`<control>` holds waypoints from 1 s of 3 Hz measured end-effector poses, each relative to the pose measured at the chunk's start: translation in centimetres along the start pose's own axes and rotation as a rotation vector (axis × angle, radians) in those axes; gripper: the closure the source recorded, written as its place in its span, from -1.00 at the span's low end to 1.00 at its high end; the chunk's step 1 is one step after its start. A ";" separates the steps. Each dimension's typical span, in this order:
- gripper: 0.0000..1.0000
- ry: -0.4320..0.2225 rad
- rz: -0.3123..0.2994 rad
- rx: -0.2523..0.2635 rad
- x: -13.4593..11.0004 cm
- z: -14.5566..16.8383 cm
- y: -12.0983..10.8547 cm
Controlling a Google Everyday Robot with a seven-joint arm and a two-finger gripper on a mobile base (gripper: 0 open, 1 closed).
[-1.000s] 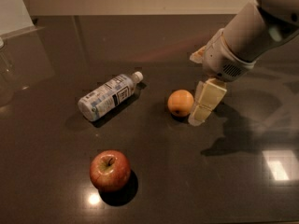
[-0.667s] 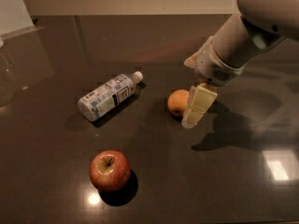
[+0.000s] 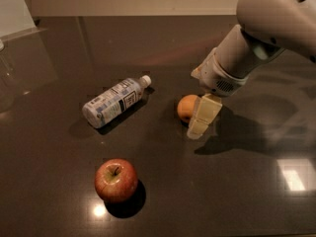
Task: Move orange near apple
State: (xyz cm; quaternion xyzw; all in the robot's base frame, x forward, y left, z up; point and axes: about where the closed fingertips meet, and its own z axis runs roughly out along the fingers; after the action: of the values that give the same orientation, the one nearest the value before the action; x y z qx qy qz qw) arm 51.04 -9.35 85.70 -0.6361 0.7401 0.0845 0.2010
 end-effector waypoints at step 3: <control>0.30 -0.003 0.006 -0.039 0.3 0.1 1.3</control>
Offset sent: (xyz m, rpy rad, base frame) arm -0.0129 -0.0018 -0.0069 0.0113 0.0504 0.0073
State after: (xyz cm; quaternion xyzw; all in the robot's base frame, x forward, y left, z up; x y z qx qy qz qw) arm 49.79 -9.34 85.30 -0.6375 0.7401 0.1003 0.1893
